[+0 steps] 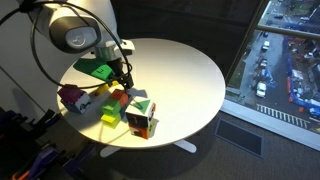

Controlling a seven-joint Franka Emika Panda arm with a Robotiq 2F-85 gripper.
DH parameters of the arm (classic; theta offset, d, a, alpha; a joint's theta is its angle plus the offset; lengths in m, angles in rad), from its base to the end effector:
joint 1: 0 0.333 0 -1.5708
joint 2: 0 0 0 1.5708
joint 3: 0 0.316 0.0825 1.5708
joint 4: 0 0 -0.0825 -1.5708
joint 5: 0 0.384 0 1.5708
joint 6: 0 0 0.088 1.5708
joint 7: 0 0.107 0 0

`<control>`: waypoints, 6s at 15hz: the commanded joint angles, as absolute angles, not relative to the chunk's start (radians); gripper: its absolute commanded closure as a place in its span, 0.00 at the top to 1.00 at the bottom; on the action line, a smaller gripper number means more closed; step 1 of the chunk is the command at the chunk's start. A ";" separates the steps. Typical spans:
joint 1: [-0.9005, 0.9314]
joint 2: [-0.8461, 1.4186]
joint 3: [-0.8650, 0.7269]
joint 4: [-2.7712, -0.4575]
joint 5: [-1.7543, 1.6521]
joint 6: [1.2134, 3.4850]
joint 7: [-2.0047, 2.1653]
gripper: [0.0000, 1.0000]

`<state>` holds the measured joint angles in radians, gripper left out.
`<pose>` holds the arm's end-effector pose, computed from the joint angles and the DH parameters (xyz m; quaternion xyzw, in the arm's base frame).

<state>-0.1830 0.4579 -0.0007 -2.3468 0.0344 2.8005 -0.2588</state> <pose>0.4972 -0.0940 0.1375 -0.9998 -0.0214 0.0008 0.0059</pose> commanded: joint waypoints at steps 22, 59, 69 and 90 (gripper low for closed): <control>-0.159 0.463 -0.040 -2.359 -0.017 2.844 -0.227 0.33; -0.142 0.095 -0.070 -2.365 -0.016 2.474 -0.257 0.33; -0.186 0.077 -0.135 -2.368 0.010 2.495 -0.301 0.33; -0.257 0.182 -0.197 -2.323 0.025 2.524 -0.333 0.33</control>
<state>-0.2421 0.1548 -0.2025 -2.3498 0.0021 2.5129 -0.3017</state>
